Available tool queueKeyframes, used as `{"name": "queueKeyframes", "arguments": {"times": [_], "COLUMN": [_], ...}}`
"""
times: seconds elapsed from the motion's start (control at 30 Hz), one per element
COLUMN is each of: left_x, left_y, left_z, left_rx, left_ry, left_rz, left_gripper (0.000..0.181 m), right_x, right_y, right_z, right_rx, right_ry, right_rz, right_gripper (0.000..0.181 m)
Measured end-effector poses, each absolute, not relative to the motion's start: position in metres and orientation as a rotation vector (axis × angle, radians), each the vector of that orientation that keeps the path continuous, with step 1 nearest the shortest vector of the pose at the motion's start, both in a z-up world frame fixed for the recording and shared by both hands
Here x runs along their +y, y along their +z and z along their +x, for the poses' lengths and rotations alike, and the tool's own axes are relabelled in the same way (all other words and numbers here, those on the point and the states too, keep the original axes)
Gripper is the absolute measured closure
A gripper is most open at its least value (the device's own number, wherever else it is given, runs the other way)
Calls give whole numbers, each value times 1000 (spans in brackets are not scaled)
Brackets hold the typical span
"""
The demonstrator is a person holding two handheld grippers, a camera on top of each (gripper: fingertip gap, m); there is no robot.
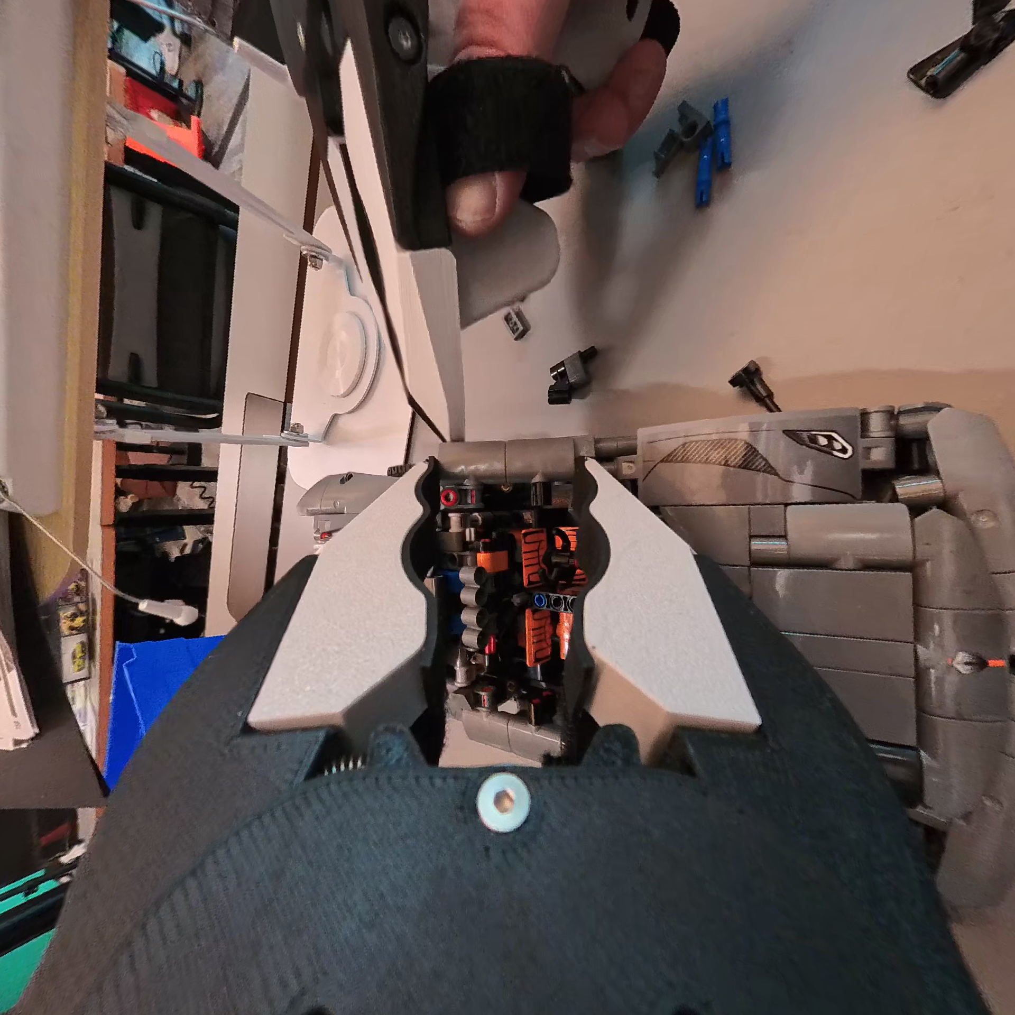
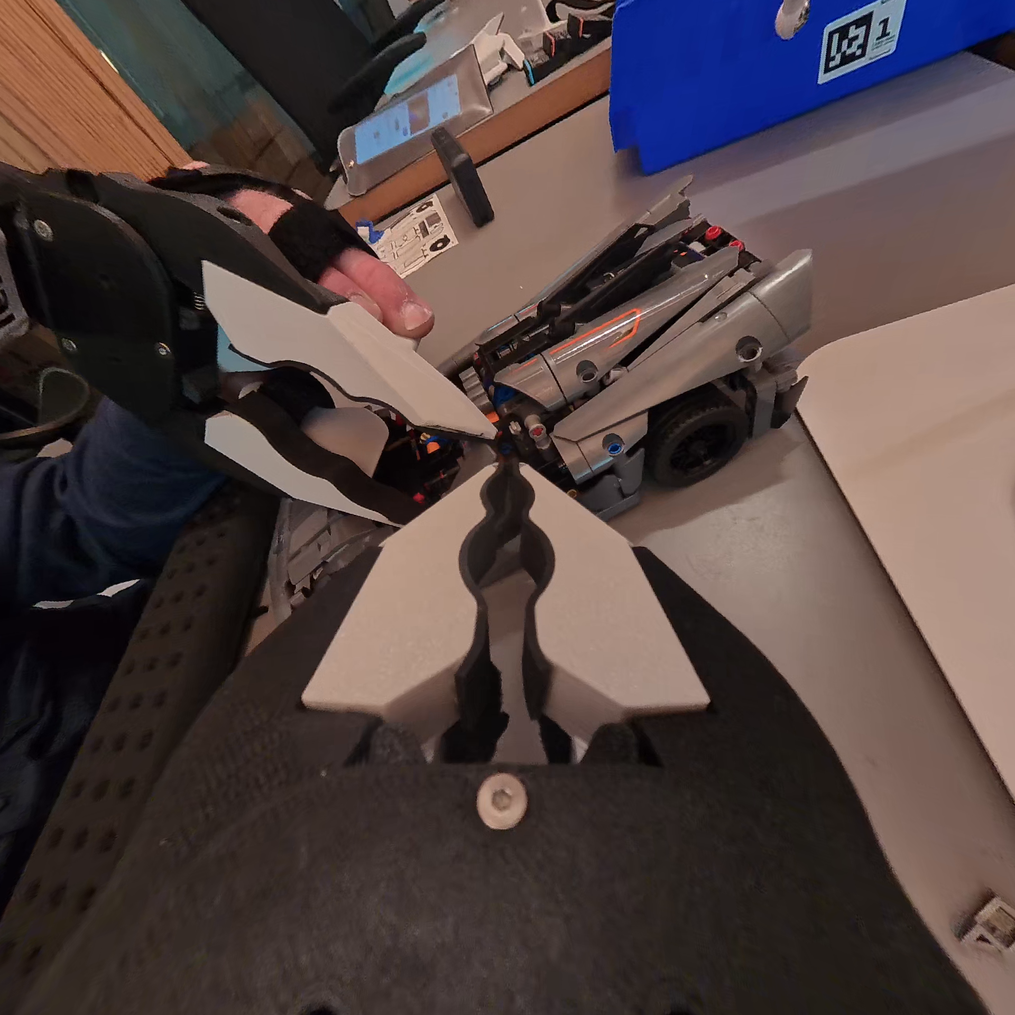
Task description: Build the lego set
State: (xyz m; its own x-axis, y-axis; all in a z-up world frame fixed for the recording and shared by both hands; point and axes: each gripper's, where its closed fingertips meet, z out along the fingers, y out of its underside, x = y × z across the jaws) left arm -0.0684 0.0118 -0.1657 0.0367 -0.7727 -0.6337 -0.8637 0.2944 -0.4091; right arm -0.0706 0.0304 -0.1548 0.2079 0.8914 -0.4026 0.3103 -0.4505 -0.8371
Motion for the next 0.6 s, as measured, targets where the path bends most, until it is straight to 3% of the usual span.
{"name": "queueKeyframes", "arguments": {"times": [0.6], "left_x": [10], "left_y": [-166], "left_z": [-68], "left_rx": [1762], "left_ry": [195], "left_rz": [-1480], "left_gripper": [135], "right_x": [31], "right_y": [-160], "right_z": [-75], "right_rx": [-1134], "right_ry": [1148], "right_rz": [-1890], "right_gripper": [181]}}
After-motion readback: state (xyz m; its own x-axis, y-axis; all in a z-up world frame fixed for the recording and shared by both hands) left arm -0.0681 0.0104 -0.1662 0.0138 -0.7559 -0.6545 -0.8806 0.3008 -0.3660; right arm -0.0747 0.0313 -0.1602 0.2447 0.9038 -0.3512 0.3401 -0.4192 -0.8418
